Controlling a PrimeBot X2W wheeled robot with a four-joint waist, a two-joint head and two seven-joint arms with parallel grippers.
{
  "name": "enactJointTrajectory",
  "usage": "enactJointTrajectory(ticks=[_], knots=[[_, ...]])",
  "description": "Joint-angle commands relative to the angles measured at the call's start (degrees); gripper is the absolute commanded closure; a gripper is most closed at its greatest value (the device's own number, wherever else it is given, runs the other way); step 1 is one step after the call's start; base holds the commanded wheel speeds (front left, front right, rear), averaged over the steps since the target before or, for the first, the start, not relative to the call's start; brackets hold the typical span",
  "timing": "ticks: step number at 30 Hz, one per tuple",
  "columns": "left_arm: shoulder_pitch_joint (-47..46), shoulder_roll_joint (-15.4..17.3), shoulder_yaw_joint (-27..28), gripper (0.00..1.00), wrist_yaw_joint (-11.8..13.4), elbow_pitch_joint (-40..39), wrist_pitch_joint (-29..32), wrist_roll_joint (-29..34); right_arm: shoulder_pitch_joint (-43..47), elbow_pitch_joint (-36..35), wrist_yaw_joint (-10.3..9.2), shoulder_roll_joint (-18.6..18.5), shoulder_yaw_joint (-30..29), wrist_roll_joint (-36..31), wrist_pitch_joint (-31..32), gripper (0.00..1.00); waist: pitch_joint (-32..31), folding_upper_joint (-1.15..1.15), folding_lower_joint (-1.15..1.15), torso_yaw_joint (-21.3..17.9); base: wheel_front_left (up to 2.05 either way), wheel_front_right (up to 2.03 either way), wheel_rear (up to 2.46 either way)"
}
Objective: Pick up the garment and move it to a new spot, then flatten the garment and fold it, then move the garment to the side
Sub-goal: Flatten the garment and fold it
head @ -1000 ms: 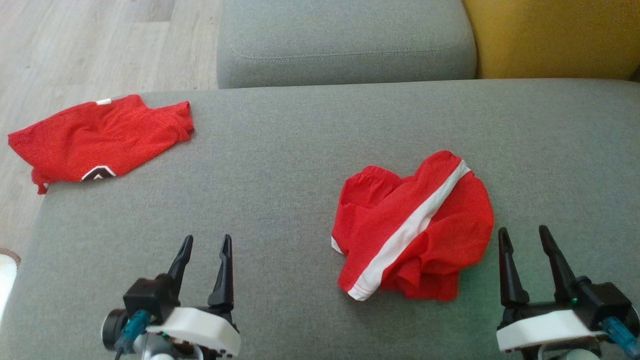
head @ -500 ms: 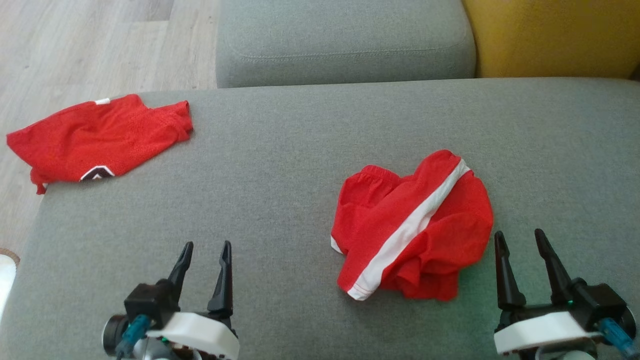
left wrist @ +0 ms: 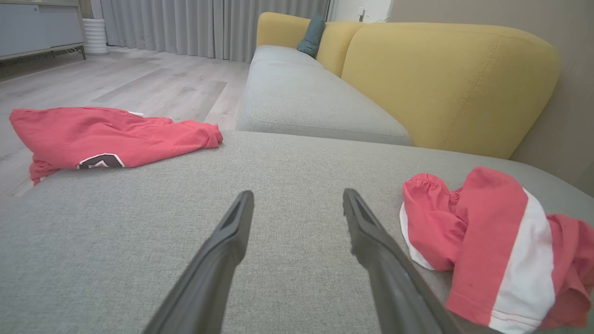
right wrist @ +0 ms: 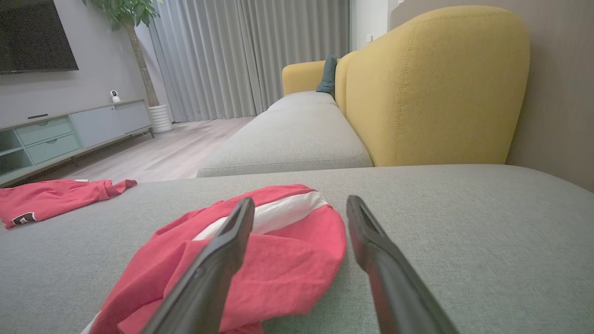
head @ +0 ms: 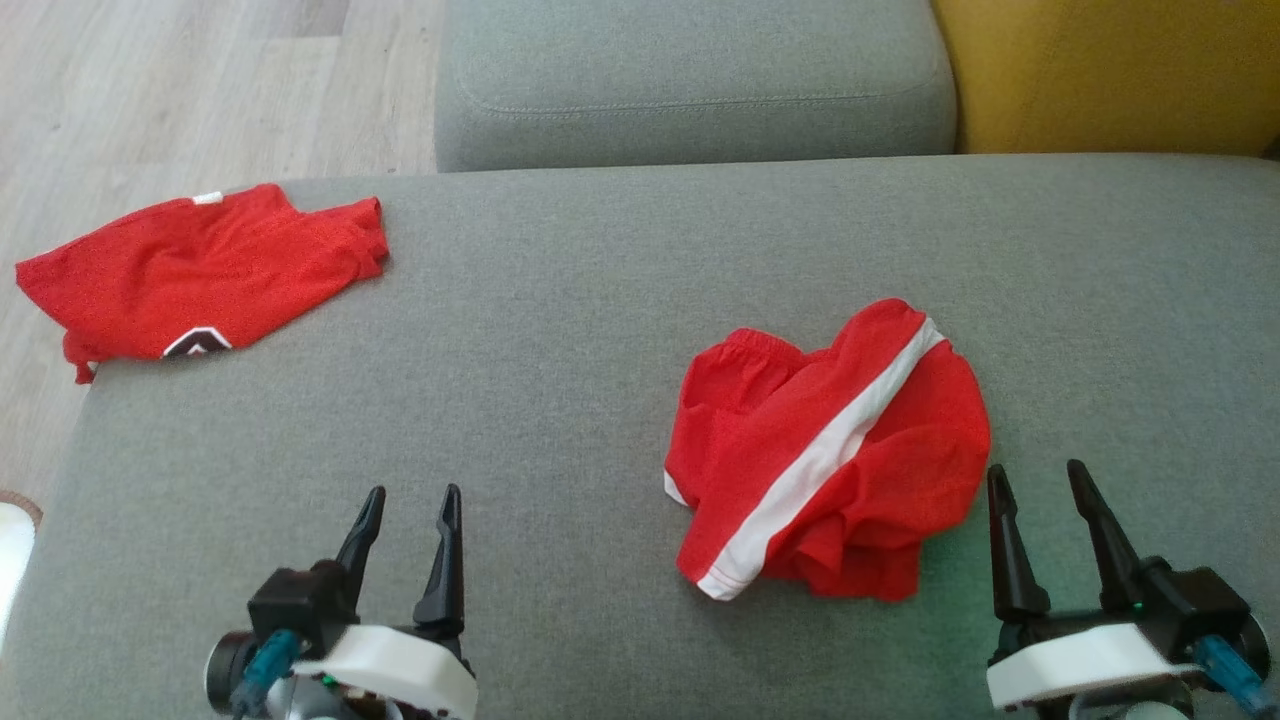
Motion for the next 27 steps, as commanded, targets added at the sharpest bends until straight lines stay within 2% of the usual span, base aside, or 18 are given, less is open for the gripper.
enactJointTrajectory(ticks=[1, 6, 11, 20, 25, 27], knots=[[-1.9, -0.1, 2.1, 0.0, -0.2, -1.6, -0.7, 0.9, -2.1, -1.5, -0.04, -0.3, 1.5, 0.3, -0.3, 0.0, 0.1, 0.0, 0.0, 0.1, 0.0, 0.0, 0.0], [-2.4, -0.6, 2.1, 0.0, -0.7, -1.5, -0.7, 1.5, -4.8, 0.1, -0.04, -0.3, 0.6, -0.9, -0.3, 0.0, 0.8, 0.0, 0.0, 0.9, 0.0, 0.0, 0.0], [-2.7, -1.1, 1.6, 0.0, -1.2, -1.6, -0.7, 2.1, -11.2, 4.3, -0.04, -0.3, -1.2, -1.4, 0.7, 0.0, 2.3, 0.0, 0.0, 2.1, 0.0, 0.0, 0.0], [-5.3, -2.0, 0.3, 0.0, -2.3, -1.2, -0.7, 2.6, -27.8, 18.8, -0.04, -0.3, -1.8, -3.1, 16.7, 0.0, 7.2, 0.0, 0.0, 6.0, 0.0, 0.0, 0.0], [-6.2, -2.4, -0.3, 0.0, -2.4, -0.8, -0.7, 2.5, -32.6, 26.2, -0.04, -0.3, -4.2, -4.6, 25.7, 0.0, 8.7, 0.0, 0.0, 8.3, 0.0, 0.0, 0.0], [-6.3, -2.4, -0.3, 0.0, -2.4, -0.8, -0.7, 2.5, -33.1, 27.1, -0.04, -0.3, -4.7, -4.7, 26.8, 0.0, 8.9, 0.0, 0.0, 8.7, 0.0, 0.0, 0.0]])
